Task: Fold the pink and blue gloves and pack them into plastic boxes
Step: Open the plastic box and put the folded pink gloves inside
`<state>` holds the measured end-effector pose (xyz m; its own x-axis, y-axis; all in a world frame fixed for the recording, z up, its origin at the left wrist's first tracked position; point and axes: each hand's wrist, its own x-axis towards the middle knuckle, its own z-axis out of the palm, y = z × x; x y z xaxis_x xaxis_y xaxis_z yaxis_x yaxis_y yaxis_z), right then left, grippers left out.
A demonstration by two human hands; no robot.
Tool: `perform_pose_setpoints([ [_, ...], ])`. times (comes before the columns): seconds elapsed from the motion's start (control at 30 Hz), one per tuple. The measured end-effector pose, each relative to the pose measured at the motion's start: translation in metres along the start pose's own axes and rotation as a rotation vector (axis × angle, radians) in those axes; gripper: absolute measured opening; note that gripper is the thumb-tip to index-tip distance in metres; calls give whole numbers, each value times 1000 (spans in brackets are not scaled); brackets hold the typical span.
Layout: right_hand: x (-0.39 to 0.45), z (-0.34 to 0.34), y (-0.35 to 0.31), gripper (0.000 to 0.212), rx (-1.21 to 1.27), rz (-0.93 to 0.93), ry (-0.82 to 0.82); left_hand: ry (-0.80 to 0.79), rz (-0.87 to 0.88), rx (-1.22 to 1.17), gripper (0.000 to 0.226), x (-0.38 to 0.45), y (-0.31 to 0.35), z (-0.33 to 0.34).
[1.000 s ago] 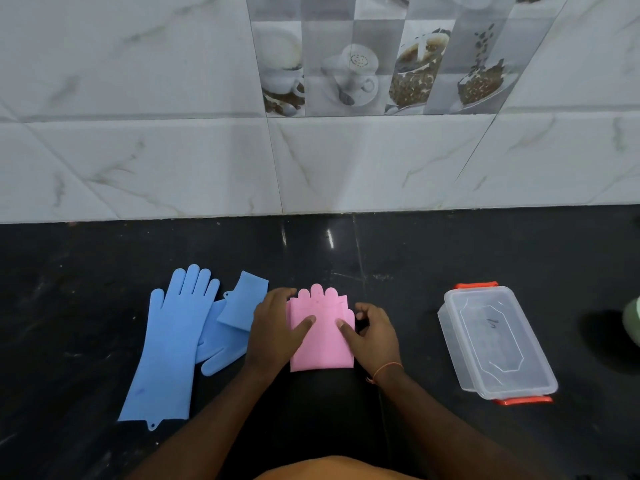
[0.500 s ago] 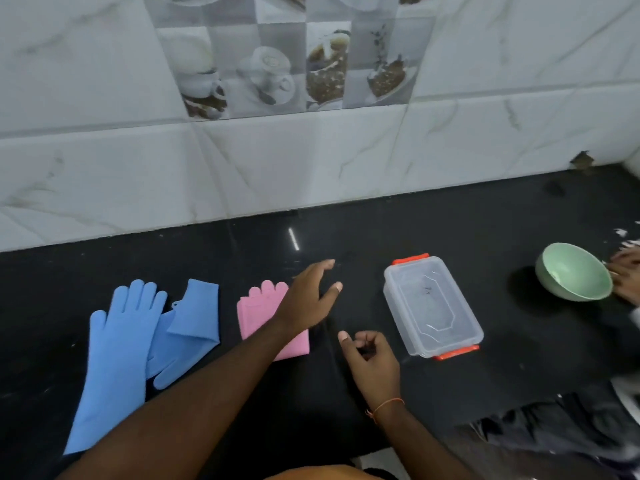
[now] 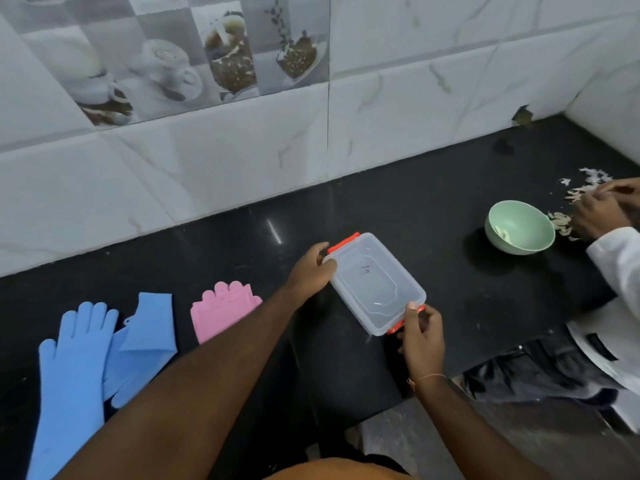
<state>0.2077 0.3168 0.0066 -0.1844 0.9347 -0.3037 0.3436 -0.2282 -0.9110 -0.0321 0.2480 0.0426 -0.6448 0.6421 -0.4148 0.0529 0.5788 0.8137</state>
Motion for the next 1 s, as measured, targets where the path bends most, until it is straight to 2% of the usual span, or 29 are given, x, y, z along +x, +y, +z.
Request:
perform_pose_setpoints([
  [0.13, 16, 8, -10, 18, -41, -65, -158, 108, -71, 126, 36, -26, -26, -21],
  [0.2, 21, 17, -18, 12, -64, -104, -241, 151, -109, 160, 35, -46, -44, -29],
  [0.37, 30, 48, -41, 17, -192, -219, -484, 237, -172, 168, 45, -103, -75, -42],
  [0.5, 37, 77, -56, 25, -316, -284, -623, 280, -217, 18, 41, -133, -87, -37],
  [0.67, 37, 94, -67, 31, -420, -381, -662, 335, -249, -82, 44, -139, -97, -32],
  [0.87, 43, 98, -69, 35, -465, -389, -668, 389, -283, -120, 46, -138, -106, -31],
  [1.0, 49, 100, -66, 36, -469, -354, -653, 358, -309, -89, 44, -136, -108, -37],
])
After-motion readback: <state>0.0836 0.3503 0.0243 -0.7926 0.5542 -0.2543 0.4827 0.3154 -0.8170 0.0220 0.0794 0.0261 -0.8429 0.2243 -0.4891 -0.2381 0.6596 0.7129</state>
